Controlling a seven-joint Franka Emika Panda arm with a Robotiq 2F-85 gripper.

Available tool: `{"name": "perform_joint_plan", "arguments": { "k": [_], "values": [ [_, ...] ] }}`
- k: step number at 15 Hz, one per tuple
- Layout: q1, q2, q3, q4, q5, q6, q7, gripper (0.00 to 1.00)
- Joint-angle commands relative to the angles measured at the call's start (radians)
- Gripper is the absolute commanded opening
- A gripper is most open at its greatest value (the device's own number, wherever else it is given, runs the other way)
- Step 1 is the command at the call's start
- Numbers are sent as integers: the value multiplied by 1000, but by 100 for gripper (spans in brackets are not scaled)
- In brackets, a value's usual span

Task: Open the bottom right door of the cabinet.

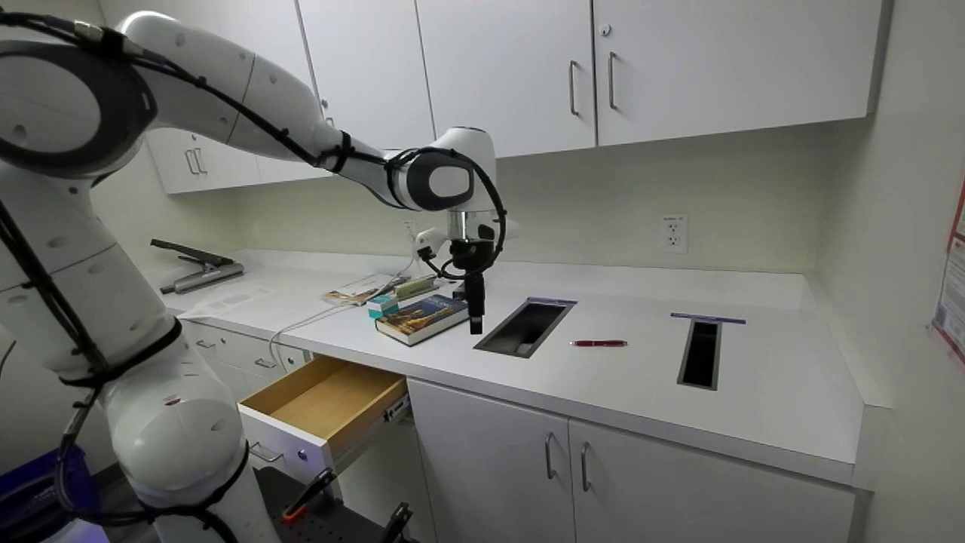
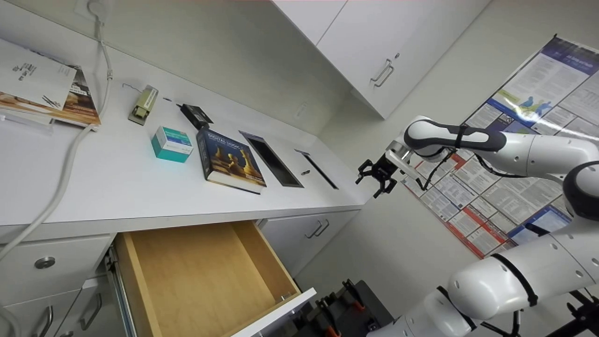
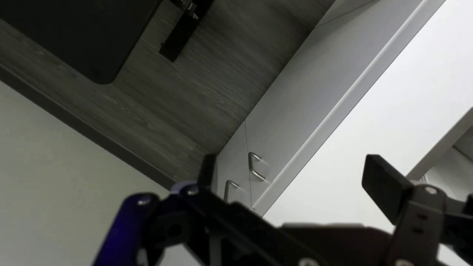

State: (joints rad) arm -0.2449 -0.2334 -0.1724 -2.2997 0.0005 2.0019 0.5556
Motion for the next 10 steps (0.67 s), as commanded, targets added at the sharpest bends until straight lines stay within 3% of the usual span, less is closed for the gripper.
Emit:
{"name": "perform_joint_plan", "arguments": {
  "k": [1,5,8,9,10],
  "values": [
    [-64,-8,-65,-80,62,107,20,100],
    [-126,49,-152,-187,170,275,6,100],
    [-127,101,-197,-261,365,382,-44,100],
    [-139,82,-179,-222,269,326,-22,100],
    [-139,97,-184,-234,284,337,-39,100]
  ]
}}
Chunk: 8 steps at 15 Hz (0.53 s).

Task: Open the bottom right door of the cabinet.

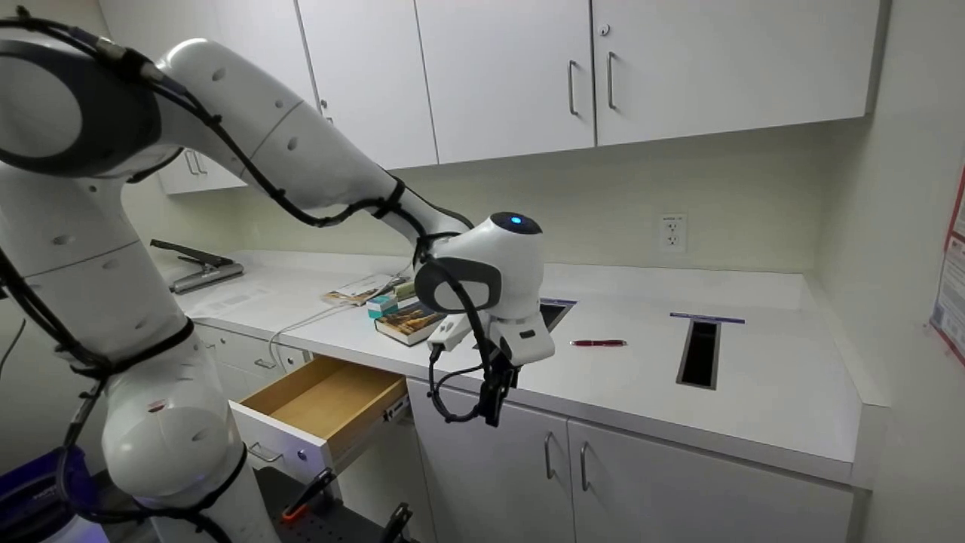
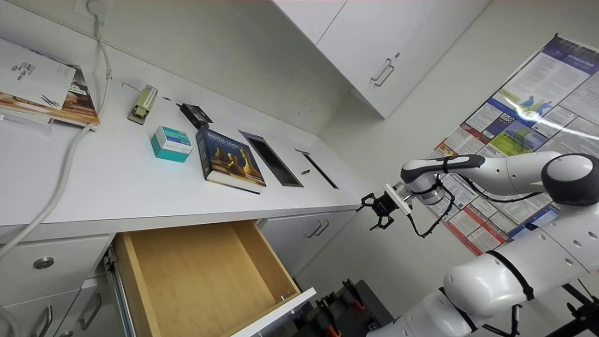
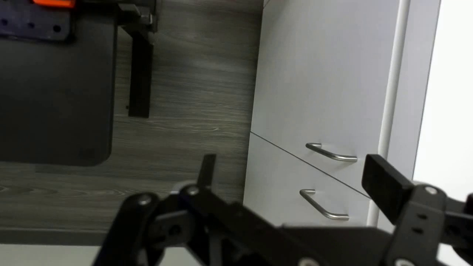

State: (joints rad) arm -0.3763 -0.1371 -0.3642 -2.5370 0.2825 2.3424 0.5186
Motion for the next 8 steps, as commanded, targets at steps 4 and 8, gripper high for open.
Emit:
{"name": "perform_joint_plan", "arguments": {
  "k": [4,8],
  "values": [
    [-7,3,12,15,0,-4,-2,100],
    [-18,61,-34,91,220,13,9,100]
  ]
}}
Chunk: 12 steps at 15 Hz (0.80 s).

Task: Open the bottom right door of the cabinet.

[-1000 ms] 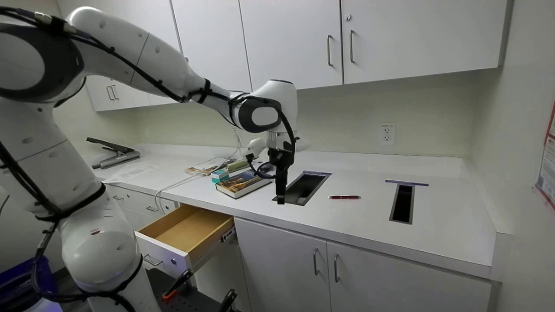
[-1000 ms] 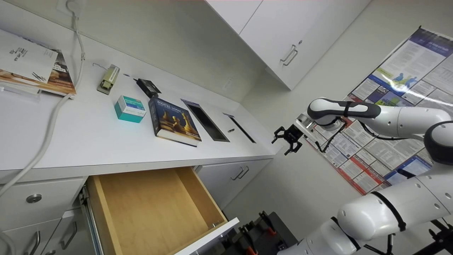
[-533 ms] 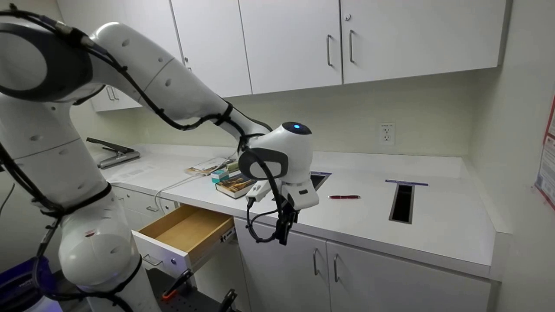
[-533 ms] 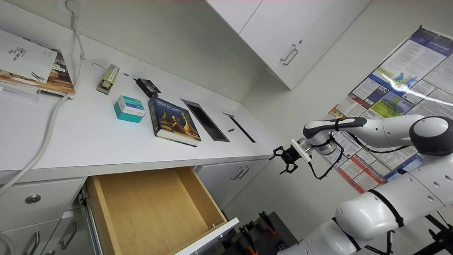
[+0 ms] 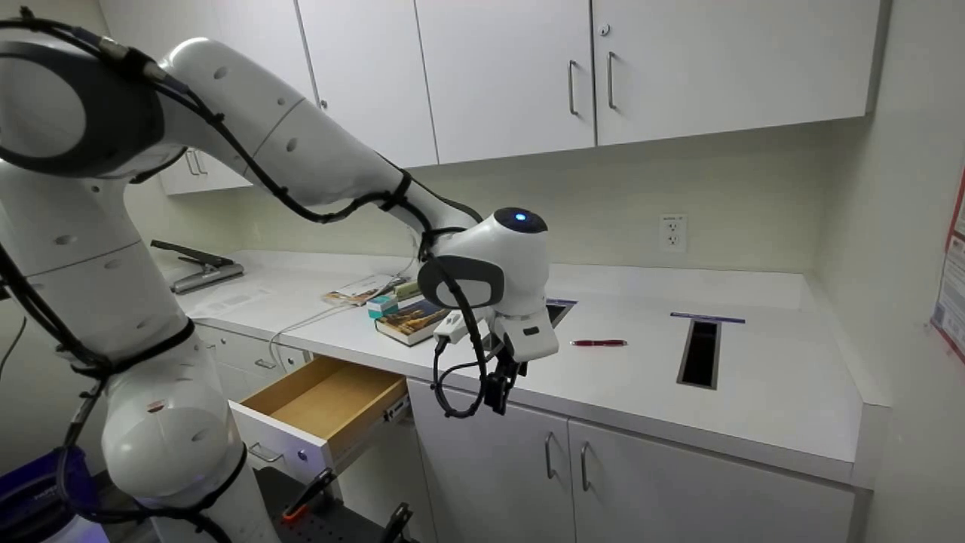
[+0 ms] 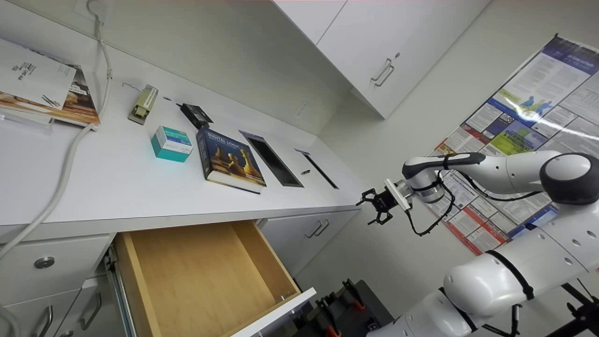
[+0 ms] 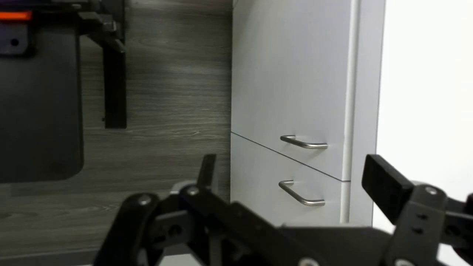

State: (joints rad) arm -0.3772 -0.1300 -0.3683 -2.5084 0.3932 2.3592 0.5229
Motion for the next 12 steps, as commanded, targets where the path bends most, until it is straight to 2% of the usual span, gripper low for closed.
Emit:
{"name": "perform_joint_plan", "arguments": {
  "k": [1,6,9,12],
  "values": [
    [-23,72,-45,78,160,5,-8,100],
    [-81,246,-118,169,468,-5,-78,100],
    [-145,344,-128,191,707,-84,-179,100],
    [-201,405,-117,177,897,-230,-321,100]
  ]
}}
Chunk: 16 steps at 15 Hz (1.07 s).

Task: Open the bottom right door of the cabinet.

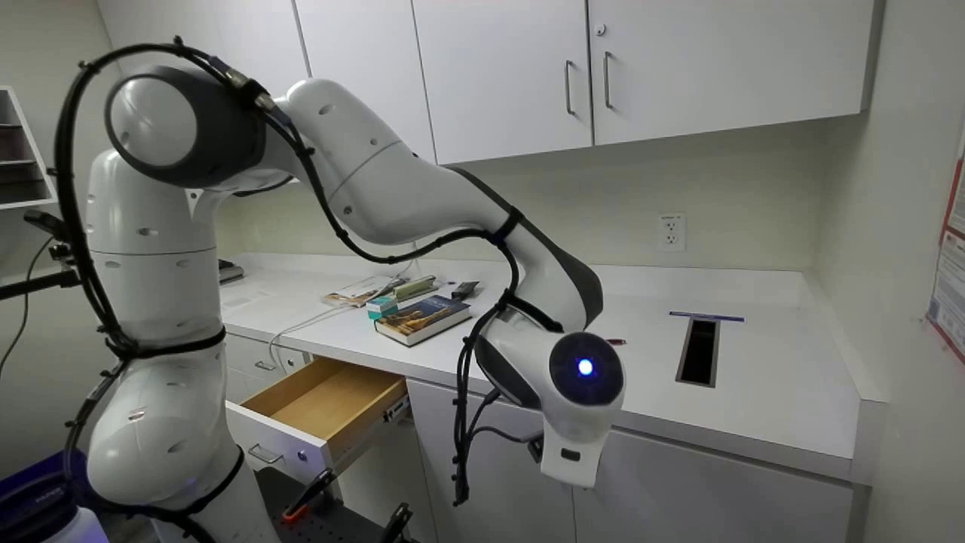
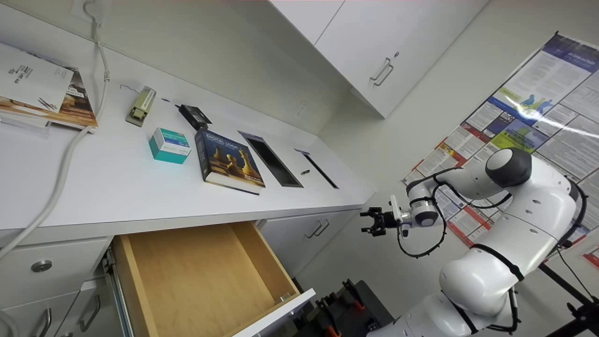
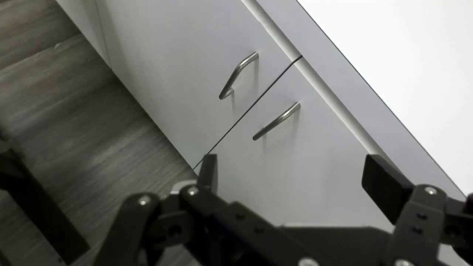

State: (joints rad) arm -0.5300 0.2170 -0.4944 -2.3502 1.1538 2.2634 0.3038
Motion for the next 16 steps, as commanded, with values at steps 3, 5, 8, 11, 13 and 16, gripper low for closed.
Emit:
{"name": "perform_joint_plan", "arguments": {
  "k": [3,5,8,11,13,16],
  "values": [
    [-23,53,-7,3,67,-66,-64,100],
    [-18,52,-7,6,66,-65,-63,100],
    [-28,53,-3,2,139,-74,-63,100],
    [-53,86,1,-7,268,-111,-88,100],
    [-77,127,1,-11,340,-167,-100,100],
    [-128,217,13,-6,448,-288,-159,100]
  ]
}}
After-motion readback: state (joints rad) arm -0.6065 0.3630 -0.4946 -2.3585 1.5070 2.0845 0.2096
